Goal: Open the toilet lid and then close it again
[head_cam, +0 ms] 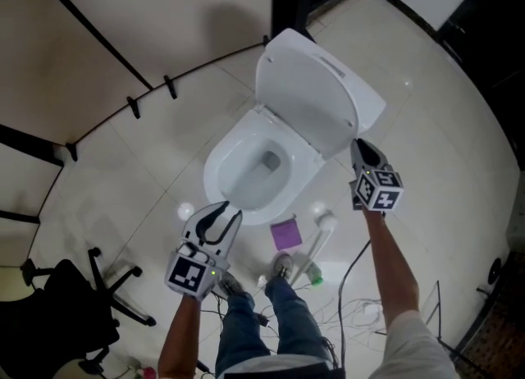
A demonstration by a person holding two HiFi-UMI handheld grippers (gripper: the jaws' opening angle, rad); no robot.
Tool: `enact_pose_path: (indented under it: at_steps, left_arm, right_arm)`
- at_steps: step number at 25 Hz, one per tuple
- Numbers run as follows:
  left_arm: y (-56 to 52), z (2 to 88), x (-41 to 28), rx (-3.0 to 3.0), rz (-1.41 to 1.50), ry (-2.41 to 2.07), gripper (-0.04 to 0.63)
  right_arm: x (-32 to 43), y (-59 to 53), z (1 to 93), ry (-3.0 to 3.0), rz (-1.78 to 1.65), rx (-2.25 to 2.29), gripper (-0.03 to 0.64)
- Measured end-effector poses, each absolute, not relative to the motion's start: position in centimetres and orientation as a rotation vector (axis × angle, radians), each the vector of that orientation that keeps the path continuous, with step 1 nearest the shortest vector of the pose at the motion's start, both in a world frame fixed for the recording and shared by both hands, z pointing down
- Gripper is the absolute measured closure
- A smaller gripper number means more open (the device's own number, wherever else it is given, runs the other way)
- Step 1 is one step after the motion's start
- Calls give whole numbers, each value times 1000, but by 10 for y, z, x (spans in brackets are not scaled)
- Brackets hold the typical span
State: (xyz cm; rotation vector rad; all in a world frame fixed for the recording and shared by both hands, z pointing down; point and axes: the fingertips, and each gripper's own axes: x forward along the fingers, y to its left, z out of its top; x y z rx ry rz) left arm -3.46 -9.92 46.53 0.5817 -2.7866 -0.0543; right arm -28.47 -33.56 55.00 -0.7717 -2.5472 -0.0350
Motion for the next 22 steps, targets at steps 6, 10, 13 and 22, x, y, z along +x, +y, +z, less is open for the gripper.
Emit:
enact_pose_path:
  at_steps: [6,10,13,22]
  left_arm:
    - [-111,395,-40,717,-81,-2821,486]
    - [-119,330,-32,820,-38,-2864,486]
    - [-125,290,-13,881,-71,-2887,486]
    - [-129,254,84,1045,-64,-2819,486]
  right_arm:
    - [-214,-316,437,-2615,-142,-1024,549]
    - [-153,-294,343,-2658,-201,-1241,549]
    - [-94,-278,304,-2605,-173,-1397,549]
    - [50,-250,278,-2545,-191,-1503,549]
